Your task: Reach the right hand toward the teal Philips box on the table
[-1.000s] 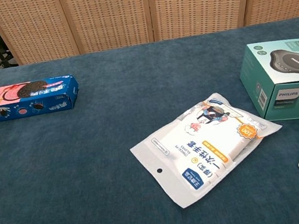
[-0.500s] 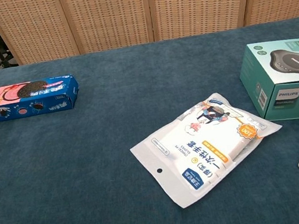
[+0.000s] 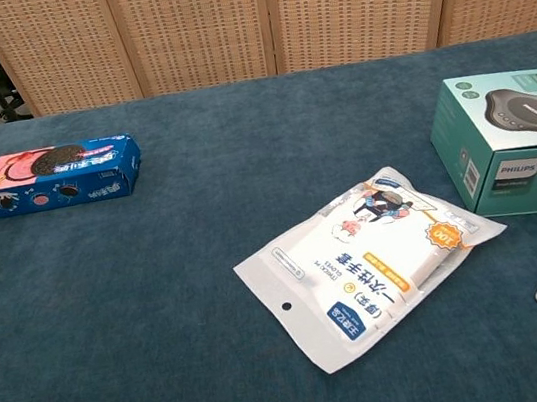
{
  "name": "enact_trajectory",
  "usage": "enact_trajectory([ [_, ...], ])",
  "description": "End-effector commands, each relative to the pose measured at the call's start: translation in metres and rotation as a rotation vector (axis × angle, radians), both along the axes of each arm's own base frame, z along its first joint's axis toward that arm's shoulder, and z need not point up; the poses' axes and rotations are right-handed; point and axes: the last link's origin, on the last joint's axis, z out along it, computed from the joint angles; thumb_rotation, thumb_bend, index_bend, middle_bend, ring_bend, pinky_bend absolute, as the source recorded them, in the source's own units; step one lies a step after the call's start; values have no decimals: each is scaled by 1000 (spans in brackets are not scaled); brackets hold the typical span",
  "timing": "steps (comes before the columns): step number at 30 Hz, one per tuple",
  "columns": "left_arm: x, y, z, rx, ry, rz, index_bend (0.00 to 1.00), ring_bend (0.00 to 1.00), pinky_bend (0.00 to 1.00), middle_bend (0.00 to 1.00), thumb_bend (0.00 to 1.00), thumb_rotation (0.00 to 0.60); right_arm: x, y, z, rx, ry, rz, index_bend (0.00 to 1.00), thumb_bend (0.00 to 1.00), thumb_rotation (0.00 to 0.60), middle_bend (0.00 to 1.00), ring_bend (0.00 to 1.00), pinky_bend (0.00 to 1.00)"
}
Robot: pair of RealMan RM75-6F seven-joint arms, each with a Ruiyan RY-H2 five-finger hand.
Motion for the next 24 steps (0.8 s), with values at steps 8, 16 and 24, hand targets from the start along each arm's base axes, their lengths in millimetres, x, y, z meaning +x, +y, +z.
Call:
enact_trajectory([
  [8, 0, 0, -1, 1, 4, 1, 818, 670, 538, 707, 678, 600, 0, 0, -8, 49, 12, -27, 0, 827, 600, 687, 680, 623],
  [16, -1, 1, 0, 4, 2, 6, 818, 670, 538, 707, 677, 600, 1, -2, -20, 91, 15, -38, 0, 827, 600, 686, 680, 623],
  [24, -1, 0, 0, 4, 6, 9, 818, 670, 538, 707, 677, 600, -2, -6, -32, 134, 22, -68, 0, 827, 600, 687, 680, 623],
])
